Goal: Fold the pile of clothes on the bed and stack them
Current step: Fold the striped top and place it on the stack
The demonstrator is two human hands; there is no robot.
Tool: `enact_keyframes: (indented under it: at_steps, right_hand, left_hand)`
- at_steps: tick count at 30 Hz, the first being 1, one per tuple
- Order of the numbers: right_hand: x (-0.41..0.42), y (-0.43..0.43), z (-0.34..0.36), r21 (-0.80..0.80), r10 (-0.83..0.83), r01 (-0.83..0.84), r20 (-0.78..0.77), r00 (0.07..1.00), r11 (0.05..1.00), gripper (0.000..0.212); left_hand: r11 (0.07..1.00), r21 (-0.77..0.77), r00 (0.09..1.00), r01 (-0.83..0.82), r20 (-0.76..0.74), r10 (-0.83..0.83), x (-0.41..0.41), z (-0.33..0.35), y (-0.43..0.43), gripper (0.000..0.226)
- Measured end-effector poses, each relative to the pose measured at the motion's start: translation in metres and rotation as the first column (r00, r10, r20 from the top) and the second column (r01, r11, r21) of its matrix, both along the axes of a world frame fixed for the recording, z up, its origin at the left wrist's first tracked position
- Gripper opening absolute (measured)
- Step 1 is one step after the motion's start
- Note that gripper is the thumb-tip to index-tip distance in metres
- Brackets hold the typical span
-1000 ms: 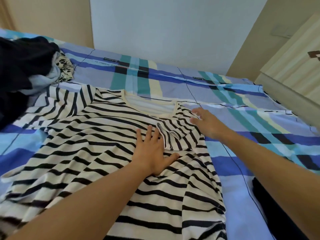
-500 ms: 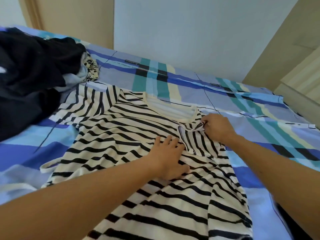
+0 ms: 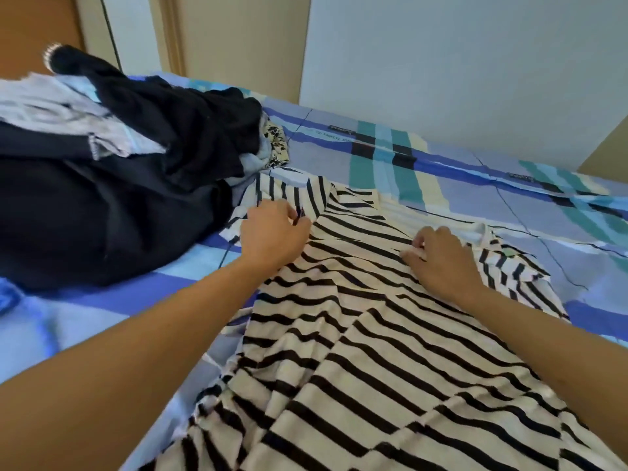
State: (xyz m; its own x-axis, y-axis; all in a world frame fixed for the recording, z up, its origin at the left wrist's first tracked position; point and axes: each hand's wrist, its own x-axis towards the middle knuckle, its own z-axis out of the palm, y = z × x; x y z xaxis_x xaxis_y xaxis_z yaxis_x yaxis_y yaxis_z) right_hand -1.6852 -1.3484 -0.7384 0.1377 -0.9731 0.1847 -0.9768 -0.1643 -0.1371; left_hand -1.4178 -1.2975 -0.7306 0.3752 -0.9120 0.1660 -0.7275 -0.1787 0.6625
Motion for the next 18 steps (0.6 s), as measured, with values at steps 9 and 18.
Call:
enact_keyframes:
  at_steps: [9,18]
  right_hand:
    - [0.139,0.006,0.032,0.255,0.367,-0.390,0.135,0.920,0.885,0.048]
    - [0.160,-0.011,0.062,0.312,-0.008,-0.207,0.568,0.823,0.928,0.056]
  left_hand:
    - [0.958,0.250,0.989,-0.140,-0.012,0.148,0.065,-0.013,-0.020,0.055]
    - [0.952,-0.291,0.652,-0.101,-0.742,-0.158,0.061,0.022,-0.024,0.024]
